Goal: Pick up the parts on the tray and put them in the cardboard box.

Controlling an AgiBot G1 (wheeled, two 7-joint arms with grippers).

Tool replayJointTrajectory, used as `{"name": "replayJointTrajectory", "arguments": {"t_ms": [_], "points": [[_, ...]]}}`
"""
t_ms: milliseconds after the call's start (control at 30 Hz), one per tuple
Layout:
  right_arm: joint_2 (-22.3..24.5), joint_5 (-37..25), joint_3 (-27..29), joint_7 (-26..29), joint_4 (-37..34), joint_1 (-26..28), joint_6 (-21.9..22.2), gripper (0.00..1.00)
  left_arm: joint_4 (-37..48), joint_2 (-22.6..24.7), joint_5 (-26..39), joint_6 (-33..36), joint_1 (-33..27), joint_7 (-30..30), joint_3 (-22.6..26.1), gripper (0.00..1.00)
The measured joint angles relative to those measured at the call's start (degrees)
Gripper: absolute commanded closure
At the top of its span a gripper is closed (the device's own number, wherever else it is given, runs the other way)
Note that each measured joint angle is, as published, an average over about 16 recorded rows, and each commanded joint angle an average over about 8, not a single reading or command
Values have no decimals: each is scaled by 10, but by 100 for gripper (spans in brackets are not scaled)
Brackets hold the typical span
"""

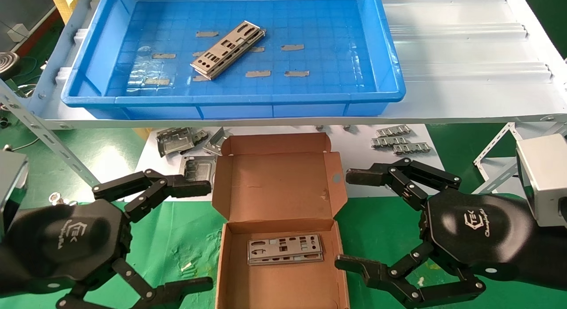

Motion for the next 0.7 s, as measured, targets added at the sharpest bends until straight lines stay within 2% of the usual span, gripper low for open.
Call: {"name": "replayJointTrajectory", "arguments": {"t_ms": [700], "points": [[0,0,0,0,0,0,0,0,0,0,0,0,0,0,0,0]]}}
